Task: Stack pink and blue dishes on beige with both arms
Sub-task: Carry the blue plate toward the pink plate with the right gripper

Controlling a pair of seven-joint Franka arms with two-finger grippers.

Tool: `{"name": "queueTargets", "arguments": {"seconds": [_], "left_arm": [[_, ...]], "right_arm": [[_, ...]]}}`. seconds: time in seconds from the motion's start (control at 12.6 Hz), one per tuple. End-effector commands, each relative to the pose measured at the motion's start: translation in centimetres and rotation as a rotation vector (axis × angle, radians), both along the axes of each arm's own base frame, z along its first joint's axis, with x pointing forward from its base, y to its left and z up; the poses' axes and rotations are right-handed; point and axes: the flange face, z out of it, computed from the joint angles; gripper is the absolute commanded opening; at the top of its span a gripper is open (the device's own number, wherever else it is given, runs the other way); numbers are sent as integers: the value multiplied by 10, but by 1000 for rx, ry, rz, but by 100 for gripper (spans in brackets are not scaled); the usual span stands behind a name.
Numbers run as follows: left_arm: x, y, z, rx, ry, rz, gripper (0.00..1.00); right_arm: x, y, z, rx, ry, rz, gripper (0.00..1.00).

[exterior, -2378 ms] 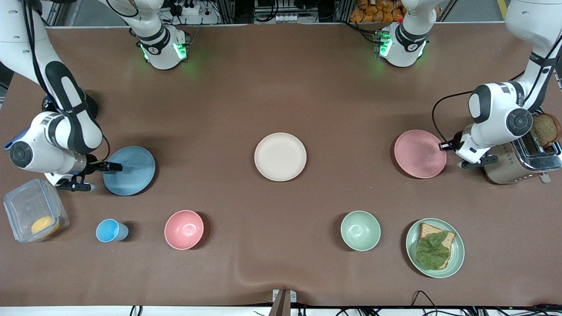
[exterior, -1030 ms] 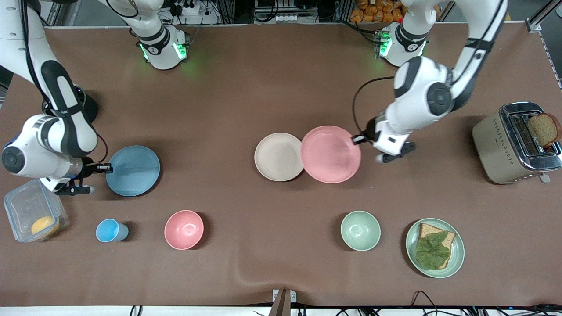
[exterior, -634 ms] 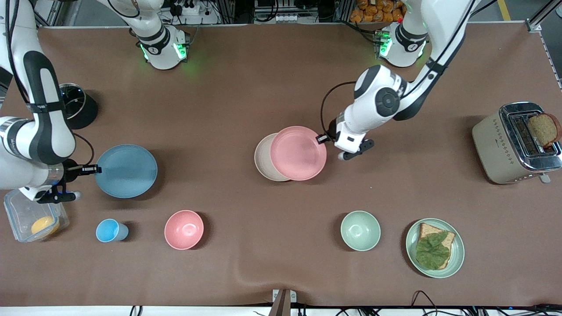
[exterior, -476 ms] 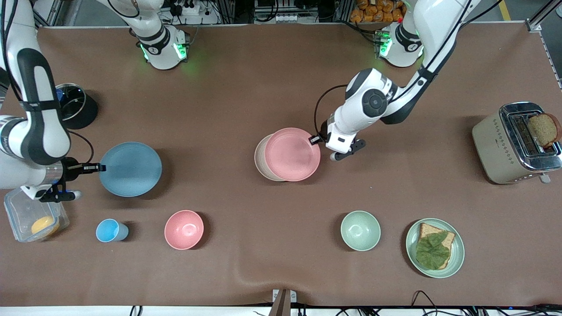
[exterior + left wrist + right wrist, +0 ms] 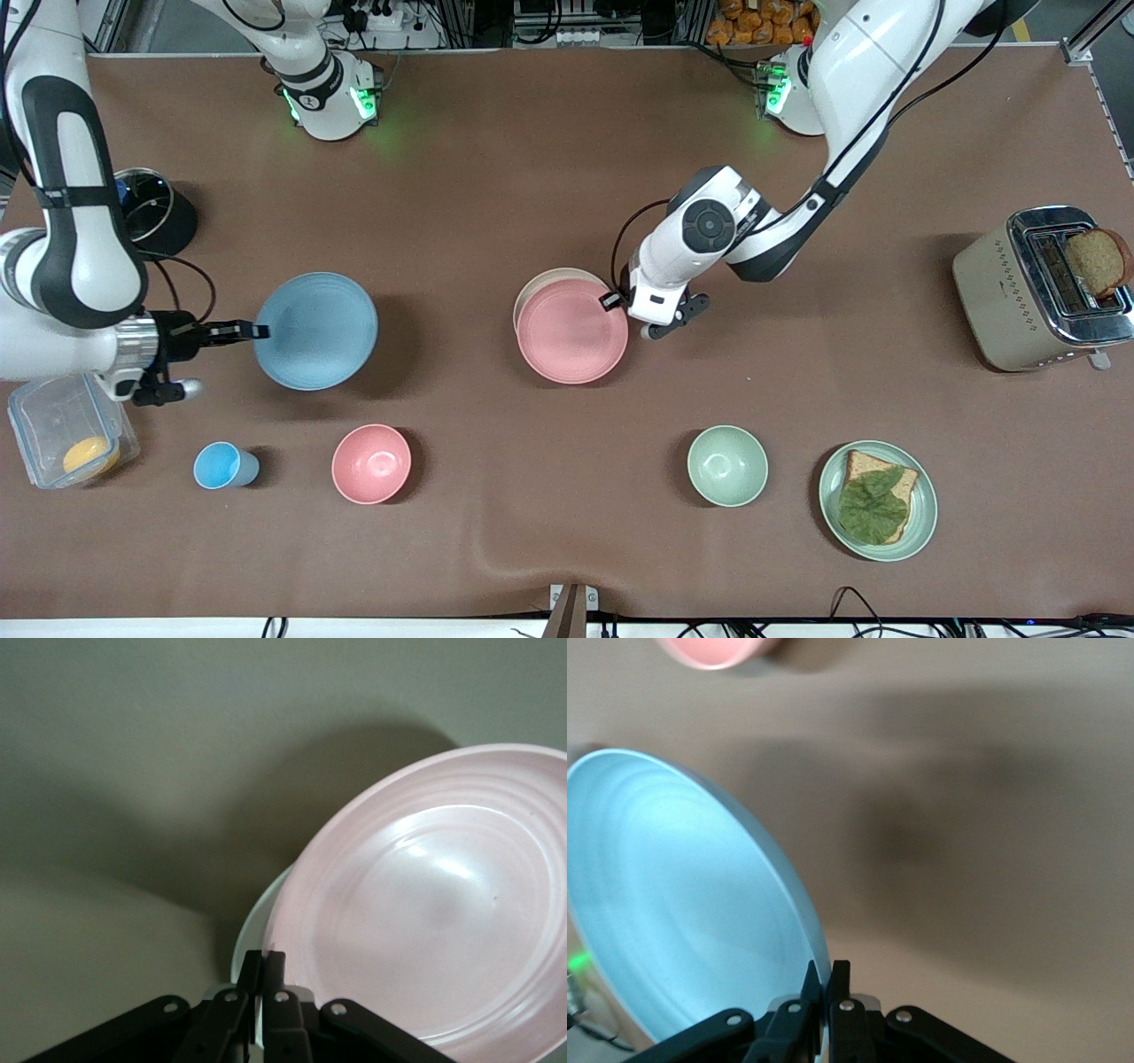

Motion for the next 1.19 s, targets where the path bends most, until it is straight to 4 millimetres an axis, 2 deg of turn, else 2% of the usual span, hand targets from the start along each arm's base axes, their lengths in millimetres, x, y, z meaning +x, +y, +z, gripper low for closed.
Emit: {"name": "queueTargets", "arguments": {"seconds": [0.0, 0.16, 0.24, 0.32, 0.4, 0.48, 0.63, 0.71, 1.11], "left_arm": [[1, -18, -8, 19, -14, 11, 0], [-3, -21, -10, 22, -12, 7, 0], [-4, -21, -11, 23, -11, 6, 0], [-7, -22, -12, 27, -7, 6, 0], [-9, -24, -13, 30, -6, 9, 0], [-10, -24, -12, 33, -5, 13, 0], [-12, -20, -12, 45, 0, 17, 0], [-14, -18, -10, 51, -2, 14, 0], [-21, -23, -7, 59, 5, 42, 0]], "right_arm": [[4, 82, 5, 24, -46, 84, 0], [3, 153, -4, -21, -66, 82, 0], [-7, 175, -4, -40, -38, 84, 0], [-18, 182, 9, -40, -10, 100, 0], [-19, 184, 13, -37, -1, 107, 0], [-20, 194, 10, -31, -3, 116, 0], [-33, 231, 9, -53, 19, 121, 0], [-36, 239, 13, -66, 24, 111, 0], [-29, 216, 21, -74, 11, 96, 0]]}}
